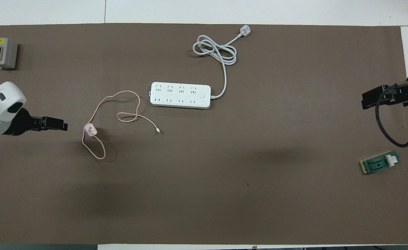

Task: Unplug charger and place it aside
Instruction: 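Lower the pink charger onto the table with the left gripper, then open the left gripper and release the charger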

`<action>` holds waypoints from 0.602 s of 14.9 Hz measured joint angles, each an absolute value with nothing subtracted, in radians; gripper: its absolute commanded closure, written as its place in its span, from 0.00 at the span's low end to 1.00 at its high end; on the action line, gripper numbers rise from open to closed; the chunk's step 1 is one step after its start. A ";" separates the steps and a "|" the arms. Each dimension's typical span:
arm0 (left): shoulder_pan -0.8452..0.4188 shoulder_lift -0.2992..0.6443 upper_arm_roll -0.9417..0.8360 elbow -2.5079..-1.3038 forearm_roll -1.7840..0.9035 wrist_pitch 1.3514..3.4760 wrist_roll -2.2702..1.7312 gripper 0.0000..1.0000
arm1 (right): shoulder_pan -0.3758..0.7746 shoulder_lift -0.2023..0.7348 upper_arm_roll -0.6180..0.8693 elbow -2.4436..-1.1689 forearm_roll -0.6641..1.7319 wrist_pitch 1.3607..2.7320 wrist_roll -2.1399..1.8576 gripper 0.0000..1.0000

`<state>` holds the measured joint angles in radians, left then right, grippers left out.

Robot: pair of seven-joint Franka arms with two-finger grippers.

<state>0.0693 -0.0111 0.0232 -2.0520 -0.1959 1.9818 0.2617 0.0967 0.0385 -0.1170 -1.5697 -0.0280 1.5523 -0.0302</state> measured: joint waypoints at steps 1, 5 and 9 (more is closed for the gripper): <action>0.078 -0.008 0.024 -2.018 -0.196 1.947 0.267 0.00 | 0.096 0.039 -0.140 -1.570 -0.013 1.553 -0.033 0.00; 0.087 0.012 0.024 -1.905 -0.196 1.884 0.270 0.00 | 0.086 0.040 -0.178 -1.570 0.006 1.553 -0.044 0.00; 0.088 0.020 0.027 -1.834 -0.162 1.855 0.264 0.00 | 0.087 0.040 -0.177 -1.570 0.007 1.553 -0.044 0.00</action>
<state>0.0875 0.0198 0.0273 -1.8338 -0.1625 1.8549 0.2644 0.0874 0.0397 -0.1774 -1.5703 0.0073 1.5531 -0.0444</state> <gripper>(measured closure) 0.000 0.000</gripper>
